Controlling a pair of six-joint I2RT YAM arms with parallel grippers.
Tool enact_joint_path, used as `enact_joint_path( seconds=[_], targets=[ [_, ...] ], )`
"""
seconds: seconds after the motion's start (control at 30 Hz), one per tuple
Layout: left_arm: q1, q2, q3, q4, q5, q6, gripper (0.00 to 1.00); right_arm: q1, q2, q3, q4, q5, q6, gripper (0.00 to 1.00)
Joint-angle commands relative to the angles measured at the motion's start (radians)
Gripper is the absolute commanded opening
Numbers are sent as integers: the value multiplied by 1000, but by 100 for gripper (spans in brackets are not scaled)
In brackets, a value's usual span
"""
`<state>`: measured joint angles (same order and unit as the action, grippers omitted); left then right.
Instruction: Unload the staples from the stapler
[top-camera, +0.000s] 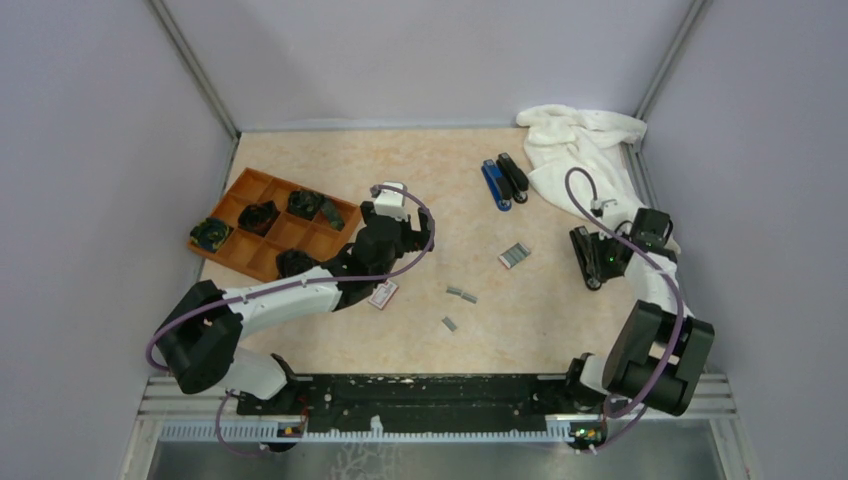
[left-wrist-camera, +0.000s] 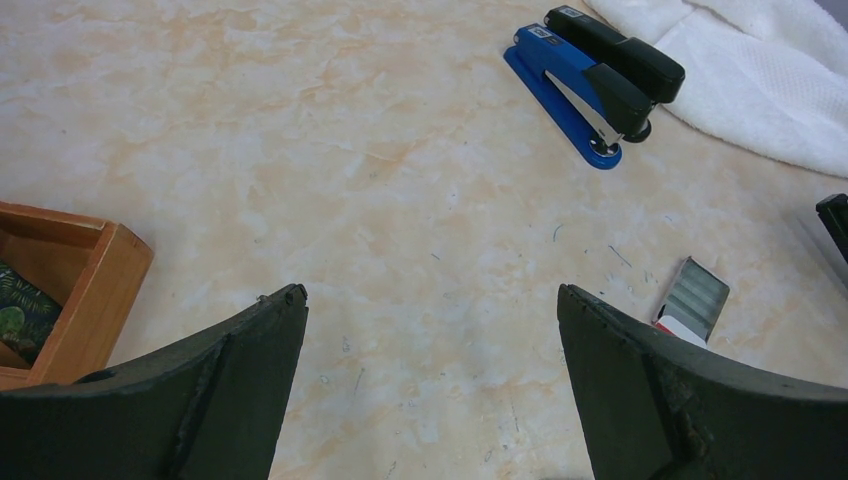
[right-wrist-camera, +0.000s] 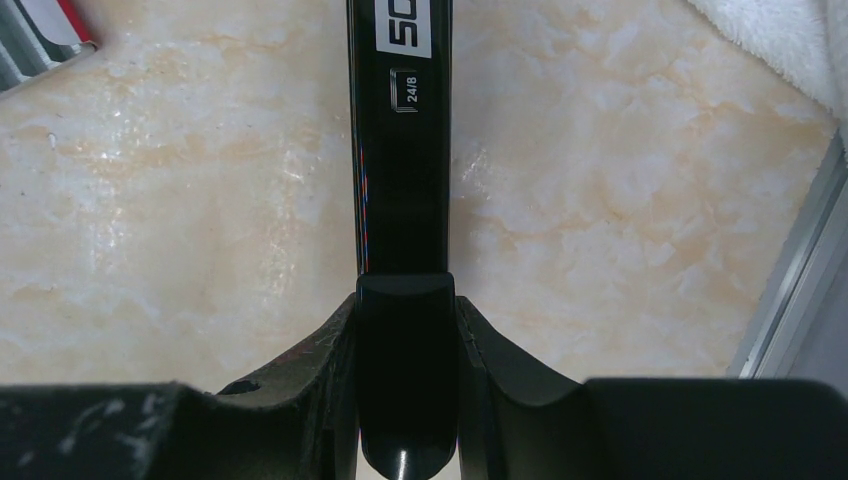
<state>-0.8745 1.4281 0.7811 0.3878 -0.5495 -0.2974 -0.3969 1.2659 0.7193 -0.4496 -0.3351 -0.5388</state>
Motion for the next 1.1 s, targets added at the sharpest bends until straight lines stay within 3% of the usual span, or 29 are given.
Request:
enact_joint_path(
  seconds=[0.0, 0.1, 0.3, 0.47, 0.6, 0.7, 0.77, 0.87, 0.97, 1.07],
  targets=[
    [-3, -18, -4, 3, 8, -2, 99, -9, 35, 17, 101, 2, -25, 24],
    [-4, -24, -10, 8, 5, -1, 99, -9, 51, 22, 106, 2, -25, 33],
    [-4, -37, -26, 37, 60, 22, 99, -10, 19, 29, 86, -6, -35, 62],
    [-4, -68, -59, 81, 86, 45, 99, -10, -105, 84, -17, -78, -49, 69],
    [-2, -109, -127, 194, 239, 120, 99, -10, -236, 206, -147, -330, -24, 70],
    [-2, -146, -142, 225, 294, 112, 99, 2, -279, 272, -179, -699, 58, 71],
    [-1, -176, -144, 217, 310, 84, 99, 37, -296, 284, -96, -878, 197, 72],
    [14, -224, -143, 178, 295, 64, 99, 112, -319, 234, 154, -1028, 491, 71],
    [81, -238, -120, 83, 273, 25, 99, 177, -331, 155, 324, -1036, 605, 71],
    [263, -232, -86, -39, 348, -96, 99, 188, -324, 48, 548, -1039, 735, 71]
  ],
)
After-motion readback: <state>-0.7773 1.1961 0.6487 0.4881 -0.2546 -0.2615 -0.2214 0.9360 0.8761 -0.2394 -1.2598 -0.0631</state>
